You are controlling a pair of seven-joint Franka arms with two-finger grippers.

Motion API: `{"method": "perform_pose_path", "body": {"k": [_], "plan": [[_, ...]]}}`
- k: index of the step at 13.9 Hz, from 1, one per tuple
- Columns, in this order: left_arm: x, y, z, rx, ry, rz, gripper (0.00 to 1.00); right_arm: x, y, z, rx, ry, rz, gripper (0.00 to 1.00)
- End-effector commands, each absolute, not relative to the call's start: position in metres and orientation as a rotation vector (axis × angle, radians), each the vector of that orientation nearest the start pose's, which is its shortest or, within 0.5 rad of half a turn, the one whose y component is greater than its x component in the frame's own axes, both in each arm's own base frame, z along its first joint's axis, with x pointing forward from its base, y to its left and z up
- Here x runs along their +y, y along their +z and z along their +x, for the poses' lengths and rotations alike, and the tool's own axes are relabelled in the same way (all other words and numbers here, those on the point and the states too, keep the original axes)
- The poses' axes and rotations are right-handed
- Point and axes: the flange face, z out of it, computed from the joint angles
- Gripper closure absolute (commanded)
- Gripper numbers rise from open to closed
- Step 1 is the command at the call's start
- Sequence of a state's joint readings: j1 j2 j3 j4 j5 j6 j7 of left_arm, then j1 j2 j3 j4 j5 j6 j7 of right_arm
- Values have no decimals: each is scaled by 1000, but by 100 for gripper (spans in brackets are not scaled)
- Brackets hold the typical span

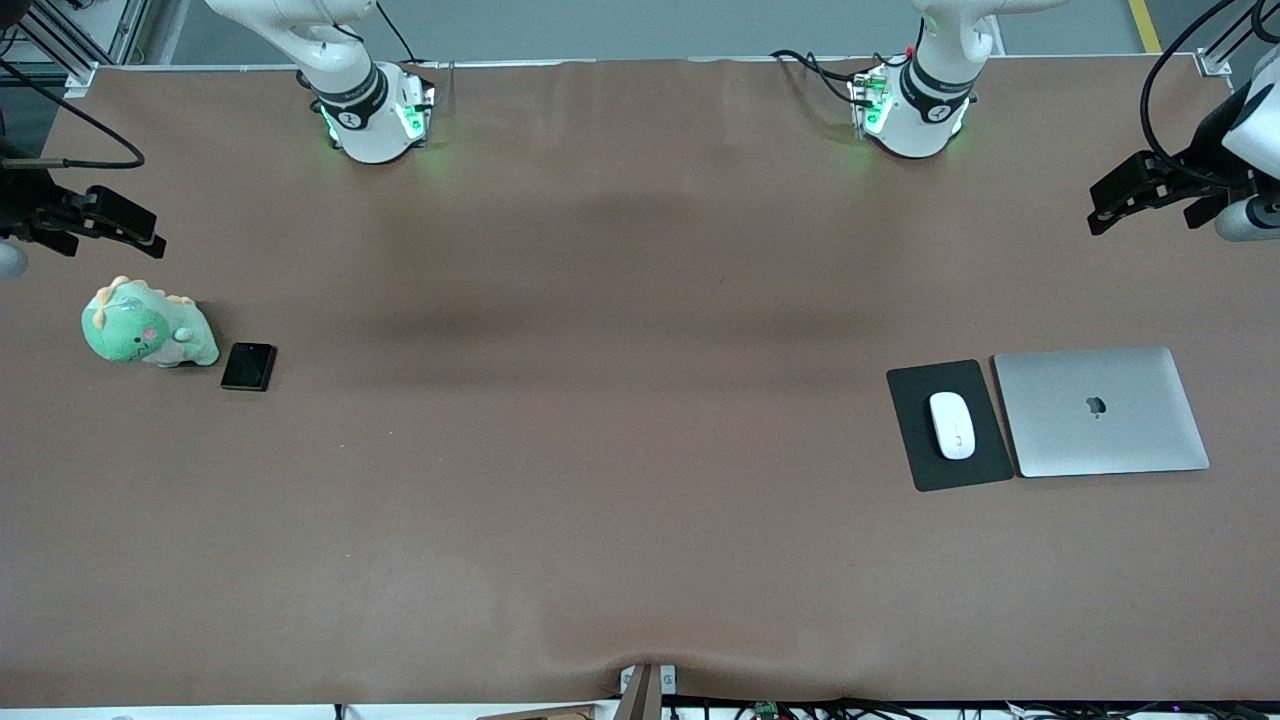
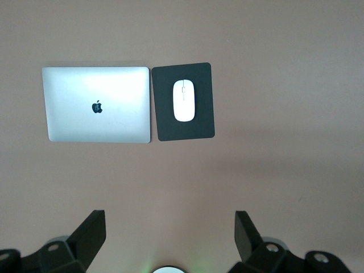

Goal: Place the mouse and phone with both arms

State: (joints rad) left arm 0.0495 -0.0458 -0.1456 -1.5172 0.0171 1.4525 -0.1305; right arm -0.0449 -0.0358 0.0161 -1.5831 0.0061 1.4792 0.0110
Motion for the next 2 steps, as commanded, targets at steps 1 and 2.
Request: {"method": "perform_pose_path", "body": {"k": [1, 2], "plan": [[-50, 671, 521, -51, 21, -3133, 0, -13, 637, 527, 62, 109, -3154, 0], [-50, 671, 521, -53, 21, -3133, 0, -13, 637, 527, 62, 109, -3154, 0]]}}
